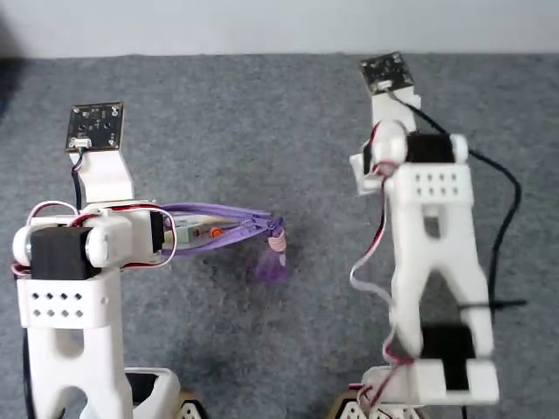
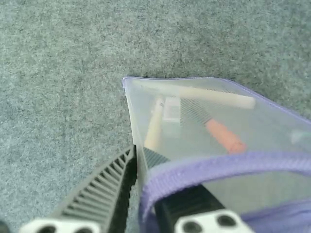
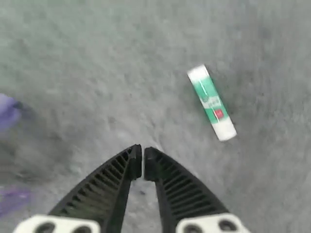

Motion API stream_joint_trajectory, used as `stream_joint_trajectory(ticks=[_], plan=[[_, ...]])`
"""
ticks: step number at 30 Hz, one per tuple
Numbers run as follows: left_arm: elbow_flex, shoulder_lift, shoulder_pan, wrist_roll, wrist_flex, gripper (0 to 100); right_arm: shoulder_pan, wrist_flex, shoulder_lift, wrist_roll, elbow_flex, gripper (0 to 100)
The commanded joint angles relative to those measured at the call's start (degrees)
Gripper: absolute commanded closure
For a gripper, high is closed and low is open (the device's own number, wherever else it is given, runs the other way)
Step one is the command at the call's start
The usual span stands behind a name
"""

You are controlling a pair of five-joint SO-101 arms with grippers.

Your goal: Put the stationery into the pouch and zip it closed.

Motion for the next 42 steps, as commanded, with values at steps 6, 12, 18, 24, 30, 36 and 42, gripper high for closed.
stream_joint_trajectory(ticks=[6, 12, 18, 24, 30, 36, 42], plan=[[-2.33, -0.79, 0.0, 0.53, -0.79, 99, 4.88, 5.93, 19.12, 8.53, -22.33, 77.4], [-2.33, -0.79, 0.0, 0.53, -0.79, 99, 5.49, 5.58, 32.48, 10.99, -32.0, 77.8], [-2.33, -0.79, 0.0, 0.53, -0.79, 99, 5.05, 5.67, 45.32, 11.08, -46.86, 77.8], [-2.33, -0.79, 0.0, 0.53, -0.79, 99, 5.76, 7.34, 57.1, 13.63, -59.78, 77.8], [-2.33, -0.79, 0.0, 0.53, -0.79, 99, 5.23, 13.67, 65.19, 13.98, -68.57, 81.9], [-2.33, -0.79, 0.0, 0.53, -0.79, 99, 5.49, 18.68, 68.44, 13.98, -74.81, 99.1], [-2.33, -0.79, 0.0, 0.53, -0.79, 99, 5.32, 24.48, 67.91, 13.71, -82.55, 99.1]])
